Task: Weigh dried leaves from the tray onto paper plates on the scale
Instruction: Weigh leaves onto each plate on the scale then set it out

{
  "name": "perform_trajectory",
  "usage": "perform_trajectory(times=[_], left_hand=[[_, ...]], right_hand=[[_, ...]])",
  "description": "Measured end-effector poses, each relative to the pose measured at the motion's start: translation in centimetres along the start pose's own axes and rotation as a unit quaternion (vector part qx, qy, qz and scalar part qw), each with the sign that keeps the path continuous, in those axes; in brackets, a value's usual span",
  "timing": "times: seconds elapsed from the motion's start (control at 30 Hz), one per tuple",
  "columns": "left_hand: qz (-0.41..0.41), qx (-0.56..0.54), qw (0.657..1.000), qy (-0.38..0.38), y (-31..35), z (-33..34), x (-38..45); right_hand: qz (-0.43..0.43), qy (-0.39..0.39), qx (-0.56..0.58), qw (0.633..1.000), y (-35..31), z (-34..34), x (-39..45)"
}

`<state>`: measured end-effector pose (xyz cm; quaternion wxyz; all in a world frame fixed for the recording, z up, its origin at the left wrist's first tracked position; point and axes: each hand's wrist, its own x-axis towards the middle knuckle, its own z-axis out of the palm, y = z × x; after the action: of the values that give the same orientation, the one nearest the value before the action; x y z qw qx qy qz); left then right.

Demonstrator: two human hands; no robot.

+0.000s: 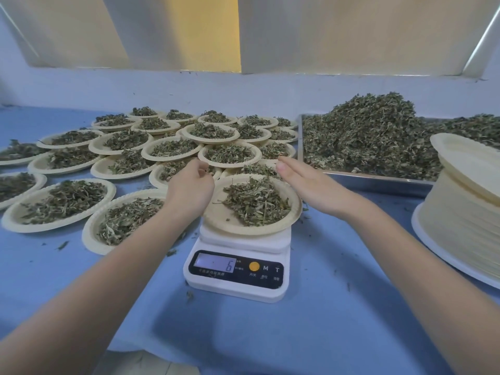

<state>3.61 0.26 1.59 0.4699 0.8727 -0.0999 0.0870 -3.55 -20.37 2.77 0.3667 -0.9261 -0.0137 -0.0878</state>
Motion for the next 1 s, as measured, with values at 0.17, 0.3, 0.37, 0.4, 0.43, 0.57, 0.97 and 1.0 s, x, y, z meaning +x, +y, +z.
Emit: perform_trajectory(times=[0.17,0.3,0.37,0.4,0.43,0.57,0.97,1.0], left_hand=[[-0.013,-0.010,1.000,-0.001,0.0,0.1,0.3],[-0.014,-0.025,1.000,0.002,0.1,0.3,0.7],[-0.015,-0.036,0.999,0.002,0.2,0.5,1.1],[-0.018,-0.039,0.999,0.003,0.2,0.6,1.4],[-0.019,-0.040,0.999,0.004,0.3,0.8,1.7],[-0.015,-0.025,1.000,0.000,0.2,1.3,3.2],[-0.011,-0.051,0.998,-0.032,0.7,2.9,6.5],[-0.013,-0.054,0.998,-0.034,0.7,2.9,6.7]], right_hand=[[0.005,0.042,-0.017,0.999,1.0,-0.7,0.9],[0.031,0.090,-0.131,0.987,2.7,-2.5,3.5],[0.069,0.080,-0.176,0.979,4.0,-3.4,5.4],[0.094,0.064,-0.192,0.975,4.7,-3.7,6.4],[0.121,0.044,-0.210,0.969,5.4,-4.0,7.4],[0.184,-0.016,-0.246,0.951,7.8,-5.1,10.5],[0.247,-0.106,-0.207,0.941,12.4,-5.5,16.7],[0.246,-0.114,-0.204,0.940,12.3,-5.4,16.5]])
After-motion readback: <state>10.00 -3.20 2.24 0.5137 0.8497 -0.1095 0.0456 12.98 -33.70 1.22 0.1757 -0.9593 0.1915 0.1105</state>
